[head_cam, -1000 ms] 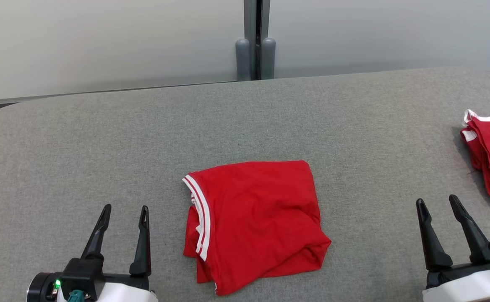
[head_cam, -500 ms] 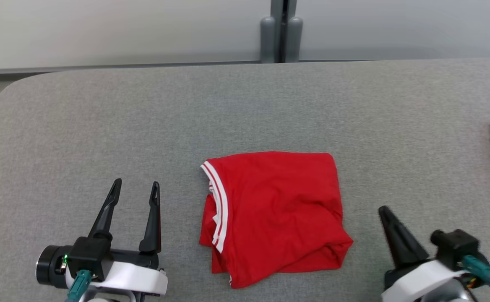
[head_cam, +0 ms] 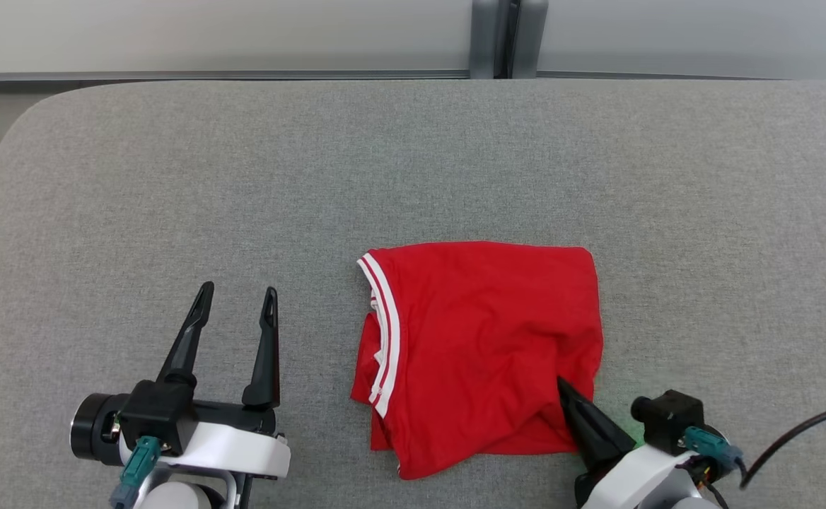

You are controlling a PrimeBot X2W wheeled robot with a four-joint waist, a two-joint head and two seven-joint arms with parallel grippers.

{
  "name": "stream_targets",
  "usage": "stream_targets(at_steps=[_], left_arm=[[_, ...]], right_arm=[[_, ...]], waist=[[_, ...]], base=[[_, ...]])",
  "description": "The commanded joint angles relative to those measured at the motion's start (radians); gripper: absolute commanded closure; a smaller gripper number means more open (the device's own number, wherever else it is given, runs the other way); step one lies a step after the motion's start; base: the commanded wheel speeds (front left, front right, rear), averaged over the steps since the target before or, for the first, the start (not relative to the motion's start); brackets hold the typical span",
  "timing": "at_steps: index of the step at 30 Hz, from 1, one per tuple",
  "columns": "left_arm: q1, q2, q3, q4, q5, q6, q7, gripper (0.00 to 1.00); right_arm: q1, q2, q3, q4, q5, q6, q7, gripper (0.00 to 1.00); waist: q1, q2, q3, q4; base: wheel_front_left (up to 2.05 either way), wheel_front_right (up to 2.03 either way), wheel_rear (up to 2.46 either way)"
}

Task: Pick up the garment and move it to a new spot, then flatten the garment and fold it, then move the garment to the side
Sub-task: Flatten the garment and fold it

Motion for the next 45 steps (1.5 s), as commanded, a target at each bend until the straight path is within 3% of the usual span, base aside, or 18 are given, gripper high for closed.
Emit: stream_targets(at_steps=[1, 5, 11, 19, 26, 27, 28, 29, 37, 45], left_arm=[[-0.018, 0.002, 0.005, 0.001, -0.005, -0.003, -0.005, 0.0], [-0.017, 0.0, 0.007, 0.004, -0.008, -0.007, -0.007, 0.0], [-0.023, -0.003, 0.009, 0.003, -0.006, -0.01, -0.007, 0.0], [-0.014, -0.005, 0.021, -0.005, 0.002, -0.012, -0.008, 0.0], [0.01, 0.001, 0.03, -0.004, 0.008, -0.012, -0.008, 0.0], [0.013, 0.003, 0.031, -0.003, 0.008, -0.013, -0.008, 0.0], [0.017, 0.003, 0.032, -0.003, 0.008, -0.012, -0.008, 0.0], [0.02, 0.006, 0.033, -0.002, 0.008, -0.013, -0.008, 0.0], [0.028, 0.016, 0.035, 0.004, 0.009, -0.012, -0.007, 0.0], [0.056, 0.037, 0.052, -0.011, -0.001, 0.004, 0.001, 0.0]], right_arm=[[-0.012, -0.013, 0.025, 0.011, 0.007, 0.0, 0.009, 1.0], [-0.008, -0.031, 0.107, 0.043, 0.043, 0.0, 0.053, 1.0], [0.032, -0.057, 0.131, 0.101, 0.065, -0.001, 0.102, 1.0], [0.088, -0.091, 0.08, 0.104, 0.075, -0.006, 0.116, 1.0], [0.097, -0.105, -0.048, -0.053, 0.027, -0.004, 0.076, 1.0], [0.101, -0.102, -0.077, -0.087, 0.023, -0.001, 0.066, 0.6], [0.109, -0.097, -0.101, -0.119, 0.021, 0.0, 0.068, 0.11], [0.114, -0.098, -0.124, -0.151, 0.005, 0.0, 0.069, 0.0], [0.167, -0.061, -0.335, -0.375, -0.06, 0.0, 0.062, 0.0], [0.187, -0.024, -0.475, -0.506, -0.141, 0.0, 0.091, 0.0]], waist=[[0.0, 0.0, 0.002, -0.001], [0.0, 0.0, 0.003, -0.003], [0.0, 0.0, 0.007, -0.004], [0.0, 0.0, 0.001, -0.019], [0.0, 0.0, -0.026, -0.051], [0.0, 0.0, -0.03, -0.056], [0.0, 0.0, -0.035, -0.061], [0.0, 0.0, -0.039, -0.066], [0.0, 0.0, -0.079, -0.087], [0.0, 0.0, -0.117, -0.105]], base=[[0.0, 0.0, 0.0], [0.0, 0.0, 0.0], [0.0, 0.0, 0.0], [0.0, 0.0, 0.0], [0.0, 0.0, 0.0], [0.0, 0.0, 0.0], [0.0, 0.0, 0.0], [0.0, 0.0, 0.0], [0.0, 0.0, 0.0], [0.0, 0.0, 0.0]])
